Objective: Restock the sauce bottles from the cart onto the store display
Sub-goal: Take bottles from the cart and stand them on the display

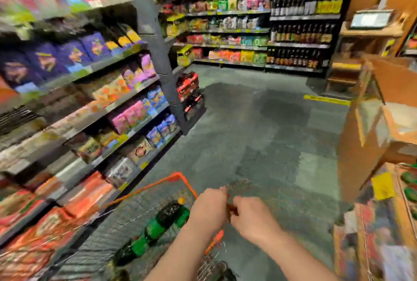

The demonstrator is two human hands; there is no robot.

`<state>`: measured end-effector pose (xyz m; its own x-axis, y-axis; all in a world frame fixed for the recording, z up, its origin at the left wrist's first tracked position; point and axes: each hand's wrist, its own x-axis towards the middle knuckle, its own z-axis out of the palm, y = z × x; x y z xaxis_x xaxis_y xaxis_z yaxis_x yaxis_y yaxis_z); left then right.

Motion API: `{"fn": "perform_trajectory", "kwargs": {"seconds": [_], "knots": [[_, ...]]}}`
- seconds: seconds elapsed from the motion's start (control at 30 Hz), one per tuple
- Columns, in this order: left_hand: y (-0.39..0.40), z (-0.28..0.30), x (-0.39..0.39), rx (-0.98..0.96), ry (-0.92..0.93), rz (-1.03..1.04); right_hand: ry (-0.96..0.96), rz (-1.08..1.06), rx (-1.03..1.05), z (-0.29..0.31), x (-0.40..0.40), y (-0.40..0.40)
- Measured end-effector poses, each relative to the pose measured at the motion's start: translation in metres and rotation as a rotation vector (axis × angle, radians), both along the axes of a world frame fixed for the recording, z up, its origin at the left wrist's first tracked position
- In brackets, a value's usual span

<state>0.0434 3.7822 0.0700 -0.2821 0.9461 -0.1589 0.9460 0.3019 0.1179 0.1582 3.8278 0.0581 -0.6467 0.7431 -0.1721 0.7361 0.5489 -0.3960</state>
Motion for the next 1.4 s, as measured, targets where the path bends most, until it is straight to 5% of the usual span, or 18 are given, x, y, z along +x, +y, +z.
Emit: {"fn": "perform_trajectory", "kwargs": {"seconds": [0.5,0.97,1.4], "knots": [[-0.117,-0.048,-0.154,-0.166,-0.021,0.243,-0.076,0.178,-0.053,-0.072,-0.172,-0.084],[-0.078,-0.121,-0.228,-0.316,-0.011,0.266,-0.209,0.309,0.033,-0.146,-0.257,-0.034],[0.028,-0.259,-0.261,-0.375,-0.145,0.295,-0.397,0.302,-0.054,-0.264,-0.317,0.054]]}}
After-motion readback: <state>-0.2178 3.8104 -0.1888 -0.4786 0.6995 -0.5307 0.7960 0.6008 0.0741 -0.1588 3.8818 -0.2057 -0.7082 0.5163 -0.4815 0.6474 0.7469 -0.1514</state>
